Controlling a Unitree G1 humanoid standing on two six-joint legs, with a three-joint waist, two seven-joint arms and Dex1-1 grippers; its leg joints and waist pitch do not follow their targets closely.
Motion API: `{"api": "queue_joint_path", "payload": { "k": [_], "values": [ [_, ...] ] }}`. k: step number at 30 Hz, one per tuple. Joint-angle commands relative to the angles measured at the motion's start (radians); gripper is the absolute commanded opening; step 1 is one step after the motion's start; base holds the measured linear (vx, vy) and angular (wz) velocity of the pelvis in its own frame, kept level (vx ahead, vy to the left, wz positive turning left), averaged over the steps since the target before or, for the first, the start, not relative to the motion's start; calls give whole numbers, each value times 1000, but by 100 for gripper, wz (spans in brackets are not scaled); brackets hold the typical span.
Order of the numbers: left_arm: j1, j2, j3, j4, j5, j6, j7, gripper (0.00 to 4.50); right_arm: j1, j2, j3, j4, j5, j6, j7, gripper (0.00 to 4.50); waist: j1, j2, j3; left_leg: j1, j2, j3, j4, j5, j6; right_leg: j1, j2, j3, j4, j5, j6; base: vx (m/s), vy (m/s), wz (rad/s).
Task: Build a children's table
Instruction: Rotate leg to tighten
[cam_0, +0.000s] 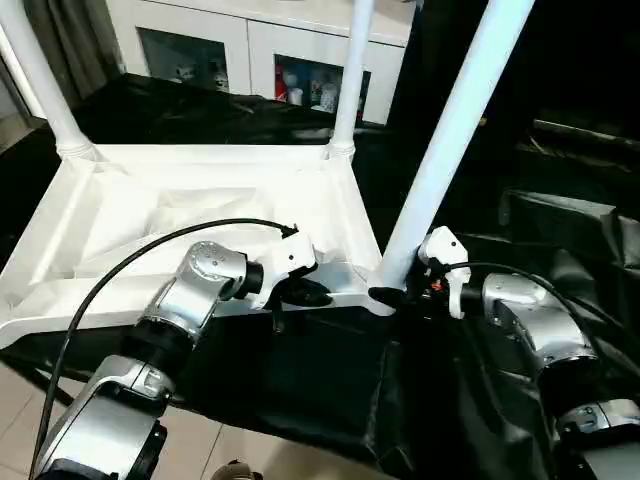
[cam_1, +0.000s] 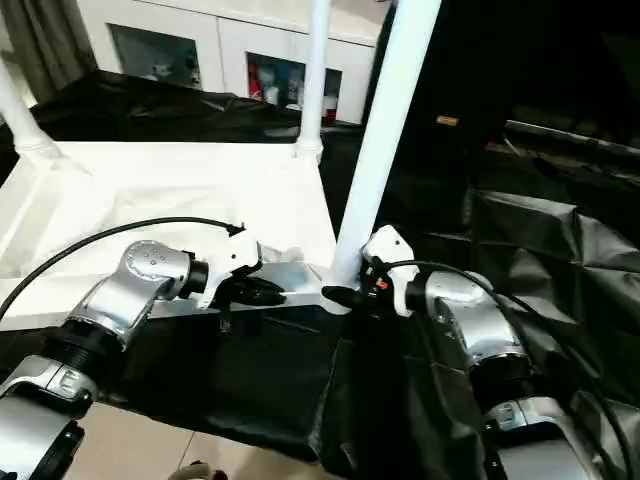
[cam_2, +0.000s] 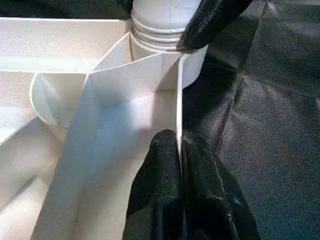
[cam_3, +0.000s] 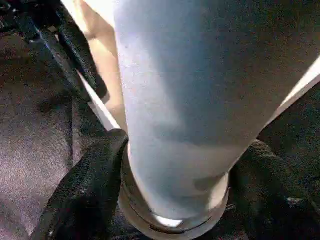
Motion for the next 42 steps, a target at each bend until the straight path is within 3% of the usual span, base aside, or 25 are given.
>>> {"api": "queue_joint_path", "payload": {
  "k": [1, 3, 4, 5, 6, 7, 9, 10, 12, 17, 18, 21, 26, 28, 30, 31, 33, 36, 38, 41, 42],
  "values": [
    [10, -37, -17, 7, -6, 21, 22, 0, -14, 33, -30, 75, -19, 20, -125, 269, 2, -2, -64, 15, 64, -29, -68, -164, 43, 48, -84, 62, -66, -138, -238, 0, 0, 0],
    [-18, -77, 1, 68, 15, 31, 134, 0, -30, 76, -64, 137, -23, 46, -263, 268, -10, -2, -59, 20, 64, -33, -75, -229, 7, 45, -84, 60, -78, -236, -221, 0, 0, 0],
    [-62, -137, 24, 152, 31, 48, 275, 0, -60, 133, -112, 212, -26, 77, -478, 268, -16, 3, -57, 23, 65, -34, -77, -260, -14, 41, -84, 61, -83, -283, -210, 0, 0, 0],
    [-79, -162, 34, 183, 34, 61, 330, 0, -73, 154, -130, 240, -28, 88, -565, 268, -20, 3, -54, 29, 64, -33, -80, -284, -29, 35, -81, 61, -89, -315, -203, 0, 0, 0],
    [-93, -181, 42, 205, 32, 68, 364, 0, -83, 170, -142, 258, -28, 94, -620, 268, -24, 2, -54, 34, 62, -39, -80, -340, -54, 34, -85, 59, -94, -397, -185, 0, 0, 0],
    [-112, -209, 54, 234, 29, 82, 413, 0, -97, 192, -159, 280, -24, 96, -692, 268, -25, 1, -57, 32, 63, -42, -81, -343, -61, 38, -90, 59, -97, -407, -172, 0, 0, 0],
    [-145, -252, 60, 278, 37, 92, 494, 0, -124, 229, -176, 313, -22, 83, -786, 268, -24, 5, -56, 35, 61, -40, -80, -346, -53, 33, -88, 61, -103, -397, -163, 0, 0, 0],
    [-145, -252, 60, 278, 37, 92, 494, 0, -124, 229, -176, 313, -22, 83, -786, 268, -26, 2, -55, 35, 60, -40, -80, -353, -47, 32, -87, 61, -104, -394, -161, 0, 0, 0],
    [-173, -294, 52, 316, 57, 90, 558, 0, -156, 265, -179, 347, -36, 61, -870, 268, -20, 7, -57, 34, 59, -39, -80, -340, -38, 33, -88, 62, -105, -382, -154, 0, 0, 0],
    [-212, -332, 34, 385, 85, 52, 591, 0, -201, 306, -151, 399, -80, 27, -898, 268, -15, 6, -61, 30, 60, -37, -82, -315, -31, 38, -84, 63, -95, -286, -161, 0, 0, 0],
    [-214, -323, 31, 391, 86, 43, 582, 0, -201, 305, -167, 396, -67, -2, -891, 302, -12, 2, -62, 26, 60, -36, -82, -292, -20, 43, -85, 63, -90, -251, -169, 0, 0, 0],
    [-215, -315, 29, 400, 87, 38, 579, 0, -203, 302, -190, 390, -47, -33, -893, 323, -8, 2, -61, 25, 59, -34, -81, -276, -5, 44, -86, 63, -90, -247, -172, 0, 0, 0],
    [-203, -274, 29, 397, 86, -12, 500, 0, -207, 240, -186, 336, -40, -109, -747, 380, -8, 0, -59, 23, 60, -36, -82, -292, 3, 46, -87, 61, -96, -295, -162, 0, 0, 0],
    [-200, -270, 28, 394, 85, -23, 488, 0, -207, 232, -184, 333, -42, -111, -729, 389, -7, 1, -60, 22, 62, -36, -81, -273, 9, 46, -87, 62, -92, -271, -168, 0, 0, 0],
    [-182, -245, 36, 366, 61, -21, 414, 0, -203, 181, -150, 316, -59, -56, -613, 411, -6, 2, -61, 20, 62, -34, -79, -253, 20, 49, -85, 62, -87, -231, -186, 0, 0, 0],
    [-182, -245, 36, 366, 61, -21, 414, 0, -203, 181, -150, 316, -59, -56, -613, 411, -5, 4, -61, 20, 62, -34, -79, -244, 24, 49, -85, 62, -86, -219, -192, 0, 0, 0],
    [-155, -207, 28, 329, 50, -29, 328, 0, -172, 118, -102, 261, -67, -57, -432, 411, -2, 2, -62, 16, 62, -32, -75, -219, 41, 54, -86, 62, -80, -173, -207, 0, 0, 0],
    [-128, -166, 10, 287, 42, -74, 229, 0, -122, 61, -59, 161, -36, -56, -232, 411, -2, 1, -61, 16, 64, -32, -74, -209, 65, 55, -86, 62, -78, -147, -218, 0, 0, 0],
    [-104, -125, -2, 239, 25, -78, 133, 0, -72, 7, -30, 56, 14, -3, -67, 411, 3, 1, -60, 15, 67, -33, -73, -206, 82, 58, -86, 61, -76, -145, -220, 0, 0, 0],
    [-81, -86, -11, 185, 2, -93, 34, 0, -45, -28, -17, 1, 33, 23, 18, 411, 6, 2, -59, 13, 73, -31, -76, -208, 75, 56, -85, 60, -76, -170, -226, 0, 0, 0],
    [-74, -74, -10, 163, -9, -81, 3, 0, -38, -39, -10, -14, 36, 28, 42, 411, 5, 4, -56, 15, 71, -30, -77, -233, 58, 51, -85, 59, -80, -213, -226, 0, 0, 0]
  ]
}}
